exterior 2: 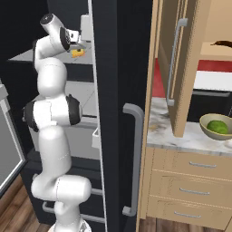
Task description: Pick the cheese from the fridge and the cheese grater from the cabinet and place them next to the salad bowl.
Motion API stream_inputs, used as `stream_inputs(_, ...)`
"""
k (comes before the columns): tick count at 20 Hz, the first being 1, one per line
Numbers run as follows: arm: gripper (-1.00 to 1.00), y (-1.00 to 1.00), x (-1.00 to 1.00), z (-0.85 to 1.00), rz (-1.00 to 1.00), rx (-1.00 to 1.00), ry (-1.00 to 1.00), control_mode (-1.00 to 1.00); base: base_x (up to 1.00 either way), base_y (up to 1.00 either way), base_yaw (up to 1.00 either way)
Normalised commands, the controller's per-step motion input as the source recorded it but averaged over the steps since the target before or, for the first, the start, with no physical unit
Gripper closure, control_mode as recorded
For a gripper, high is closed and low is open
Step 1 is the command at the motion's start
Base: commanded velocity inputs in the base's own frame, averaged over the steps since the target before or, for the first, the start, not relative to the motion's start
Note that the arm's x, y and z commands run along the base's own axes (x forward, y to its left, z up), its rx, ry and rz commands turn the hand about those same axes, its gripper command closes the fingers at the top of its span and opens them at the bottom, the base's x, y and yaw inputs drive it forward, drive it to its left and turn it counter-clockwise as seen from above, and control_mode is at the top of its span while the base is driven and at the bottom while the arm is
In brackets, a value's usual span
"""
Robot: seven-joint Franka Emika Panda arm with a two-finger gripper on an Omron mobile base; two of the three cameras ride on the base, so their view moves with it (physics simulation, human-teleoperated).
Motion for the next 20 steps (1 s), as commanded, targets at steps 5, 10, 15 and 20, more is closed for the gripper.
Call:
stream_inputs(5, 1.0, -0.03, 0.0, -0.13, 0.0, 0.03, -0.13, -1.0, 0.0, 0.0, 0.0)
stream_inputs(10, 1.0, -0.1, 0.0, -0.01, 0.0, 0.0, -0.16, -1.0, 0.0, 0.0, 0.0)
stream_inputs(15, 1.0, -0.19, -0.37, 0.18, 0.01, 0.04, -0.05, -1.0, 0.0, 0.0, 0.0)
stream_inputs(20, 1.0, -0.06, -0.86, 0.23, 0.0, 0.06, -0.05, -1.0, 0.0, 0.0, 0.0)
